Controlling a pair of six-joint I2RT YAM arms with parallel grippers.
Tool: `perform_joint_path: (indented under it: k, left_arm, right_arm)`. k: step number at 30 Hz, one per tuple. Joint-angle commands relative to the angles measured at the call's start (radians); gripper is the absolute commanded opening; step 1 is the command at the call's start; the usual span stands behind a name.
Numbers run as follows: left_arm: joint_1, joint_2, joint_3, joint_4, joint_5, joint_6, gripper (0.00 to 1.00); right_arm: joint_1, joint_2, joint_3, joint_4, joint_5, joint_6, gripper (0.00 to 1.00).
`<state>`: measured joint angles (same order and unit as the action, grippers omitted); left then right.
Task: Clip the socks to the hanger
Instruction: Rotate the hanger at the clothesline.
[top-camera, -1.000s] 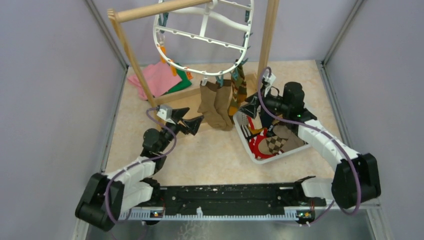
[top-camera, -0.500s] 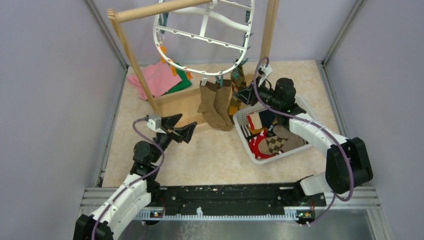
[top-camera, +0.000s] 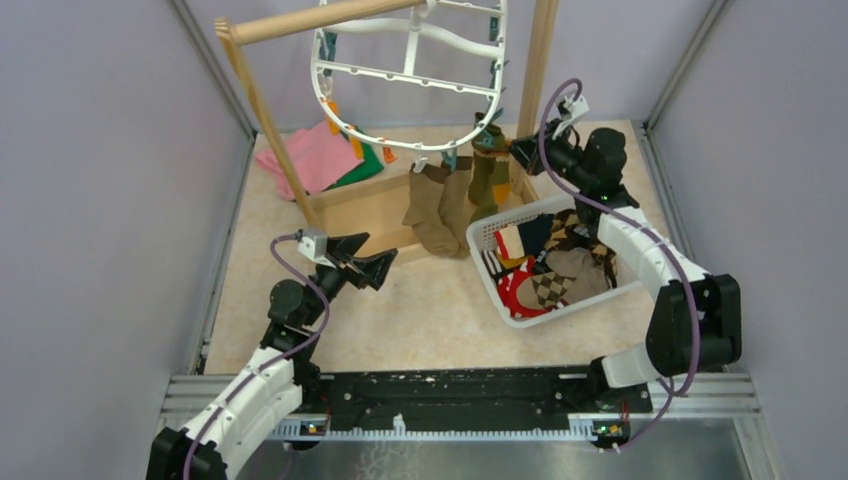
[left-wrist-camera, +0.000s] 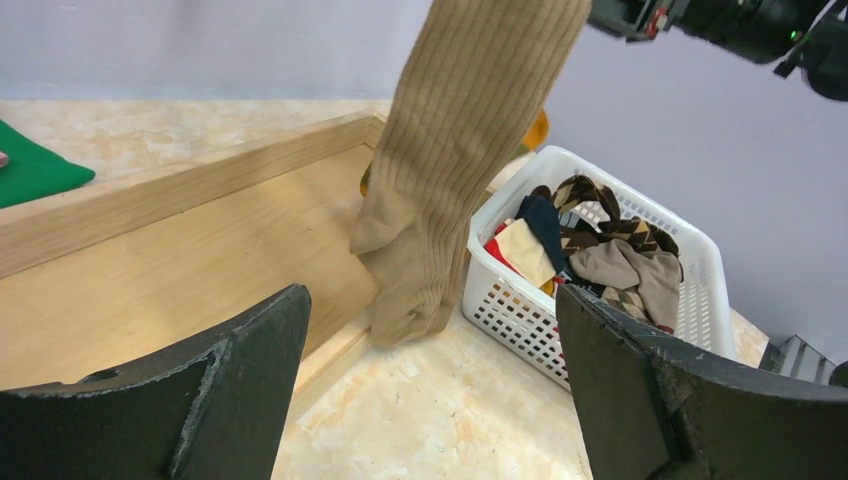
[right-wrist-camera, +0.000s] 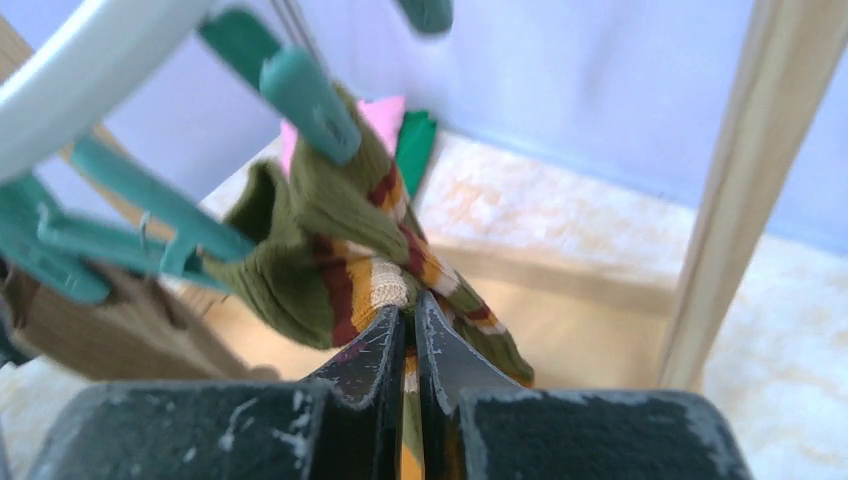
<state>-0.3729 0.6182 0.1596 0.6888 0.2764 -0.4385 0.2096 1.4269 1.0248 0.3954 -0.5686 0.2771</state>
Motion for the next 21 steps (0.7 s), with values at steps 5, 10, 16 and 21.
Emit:
perform_joint_path:
  k: [5, 10, 16, 21]
  left_arm:
    - [0.0, 0.0, 0.001, 0.032, 0.03, -0.006, 0.98]
    - [0.0, 0.0, 0.0, 0.033, 0.035, -0.006, 0.98]
    - [0.001, 0.017, 0.002, 0.052, 0.048, -0.012, 0.98]
    - [0.0, 0.027, 0.006, 0.059, 0.062, -0.018, 0.98]
  right_arm:
    - [-0.024, 0.147, 0.29, -0.115, 0.116, -0.126, 0.02]
    - [-0.042, 0.206, 0.393, -0.183, 0.205, -0.146, 0.02]
    - [-0.045, 0.218, 0.419, -0.203, 0.327, -0.162, 0.03]
    - [-0.052, 0.216, 0.416, -0.206, 0.345, -0.142, 0.04]
